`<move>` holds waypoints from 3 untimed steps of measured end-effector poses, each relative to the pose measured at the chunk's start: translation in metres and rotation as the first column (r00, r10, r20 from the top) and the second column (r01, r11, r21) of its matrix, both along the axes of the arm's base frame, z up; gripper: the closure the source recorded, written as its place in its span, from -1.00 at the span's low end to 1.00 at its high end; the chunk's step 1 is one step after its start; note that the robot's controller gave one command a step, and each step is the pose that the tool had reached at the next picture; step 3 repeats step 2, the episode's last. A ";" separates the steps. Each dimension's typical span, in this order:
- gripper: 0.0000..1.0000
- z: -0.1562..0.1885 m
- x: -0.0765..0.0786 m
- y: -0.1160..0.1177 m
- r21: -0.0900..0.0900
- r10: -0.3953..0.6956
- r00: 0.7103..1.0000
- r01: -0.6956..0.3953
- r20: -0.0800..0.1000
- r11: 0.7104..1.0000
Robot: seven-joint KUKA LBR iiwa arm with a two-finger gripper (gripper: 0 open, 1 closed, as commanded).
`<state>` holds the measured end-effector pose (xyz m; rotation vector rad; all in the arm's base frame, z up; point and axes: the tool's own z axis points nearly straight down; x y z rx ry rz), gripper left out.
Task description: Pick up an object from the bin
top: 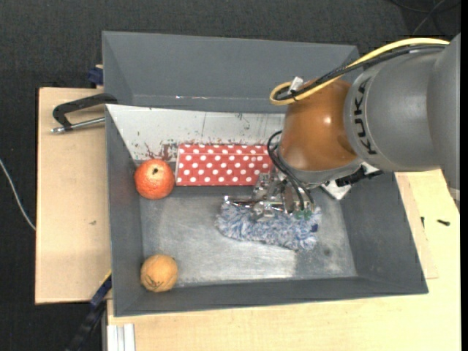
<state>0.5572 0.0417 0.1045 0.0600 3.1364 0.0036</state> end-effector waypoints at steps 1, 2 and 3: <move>1.00 0.011 -0.001 0.000 0.000 0.000 1.000 0.000 -0.003 1.000; 1.00 0.025 0.000 0.000 0.000 -0.001 1.000 0.001 -0.002 1.000; 1.00 0.025 0.000 0.000 0.000 -0.001 1.000 0.001 -0.002 1.000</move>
Offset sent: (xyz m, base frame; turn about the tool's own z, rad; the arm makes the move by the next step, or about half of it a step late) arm -0.0001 0.0000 0.0142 0.0000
